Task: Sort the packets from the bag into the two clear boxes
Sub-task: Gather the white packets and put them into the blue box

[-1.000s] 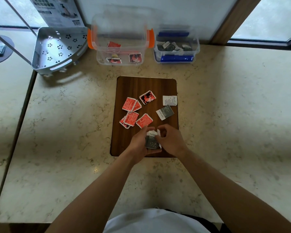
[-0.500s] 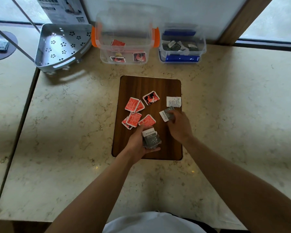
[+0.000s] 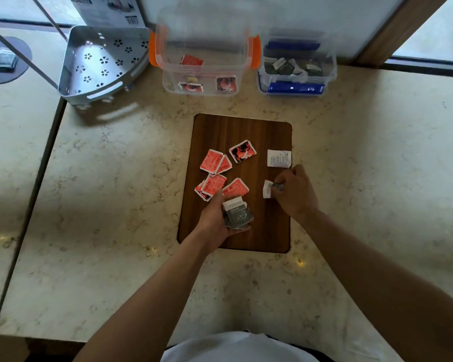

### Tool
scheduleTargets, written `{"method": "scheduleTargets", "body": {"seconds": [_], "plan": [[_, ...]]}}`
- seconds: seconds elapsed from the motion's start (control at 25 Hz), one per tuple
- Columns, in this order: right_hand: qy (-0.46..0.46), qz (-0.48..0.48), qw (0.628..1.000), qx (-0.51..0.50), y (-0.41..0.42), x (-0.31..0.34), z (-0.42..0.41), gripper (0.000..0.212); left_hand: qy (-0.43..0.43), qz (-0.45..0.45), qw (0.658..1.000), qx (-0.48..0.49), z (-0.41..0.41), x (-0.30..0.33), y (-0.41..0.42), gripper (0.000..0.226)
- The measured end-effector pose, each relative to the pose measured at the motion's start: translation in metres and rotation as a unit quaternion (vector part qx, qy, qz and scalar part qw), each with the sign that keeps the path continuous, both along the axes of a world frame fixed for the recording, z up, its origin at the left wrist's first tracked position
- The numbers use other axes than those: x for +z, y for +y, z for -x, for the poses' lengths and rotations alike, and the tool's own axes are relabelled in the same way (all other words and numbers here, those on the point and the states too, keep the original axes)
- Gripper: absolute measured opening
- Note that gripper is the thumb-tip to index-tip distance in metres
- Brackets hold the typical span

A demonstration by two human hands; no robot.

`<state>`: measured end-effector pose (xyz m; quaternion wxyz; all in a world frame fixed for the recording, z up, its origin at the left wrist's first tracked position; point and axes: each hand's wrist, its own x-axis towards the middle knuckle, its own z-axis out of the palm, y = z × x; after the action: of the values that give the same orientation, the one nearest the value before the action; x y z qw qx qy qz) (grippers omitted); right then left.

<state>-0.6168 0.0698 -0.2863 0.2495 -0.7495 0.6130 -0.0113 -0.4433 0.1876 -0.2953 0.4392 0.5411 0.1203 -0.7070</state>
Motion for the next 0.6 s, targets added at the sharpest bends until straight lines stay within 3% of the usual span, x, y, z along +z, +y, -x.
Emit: {"method": "scheduleTargets", "body": {"seconds": [0.08, 0.2, 0.32, 0.4, 0.48, 0.6], "plan": [[-0.097, -0.068, 0.99, -0.081, 0.002, 0.006, 0.0, 0.016, -0.006, 0.007, 1.0, -0.011, 0.004, 0.0, -0.006, 0.056], [-0.243, -0.205, 0.933, -0.169, 0.009, 0.028, -0.003, 0.017, -0.007, 0.029, 0.999, -0.036, 0.014, 0.007, -0.016, 0.058], [-0.198, -0.308, 0.927, -0.086, 0.016, 0.041, -0.006, 0.014, 0.013, 0.061, 0.997, -0.042, 0.018, 0.013, -0.028, 0.061], [-0.161, -0.311, 0.936, -0.037, 0.017, 0.039, -0.008, 0.016, 0.016, 0.073, 0.996, -0.053, 0.019, 0.014, -0.033, 0.056], [-0.182, -0.276, 0.942, -0.053, 0.008, 0.035, -0.01, 0.023, 0.016, 0.074, 0.995, -0.061, 0.018, 0.013, -0.035, 0.052], [-0.129, -0.128, 0.98, -0.086, -0.021, 0.022, -0.012, 0.022, 0.026, 0.066, 0.996, -0.045, 0.013, 0.012, -0.033, 0.053]]}}
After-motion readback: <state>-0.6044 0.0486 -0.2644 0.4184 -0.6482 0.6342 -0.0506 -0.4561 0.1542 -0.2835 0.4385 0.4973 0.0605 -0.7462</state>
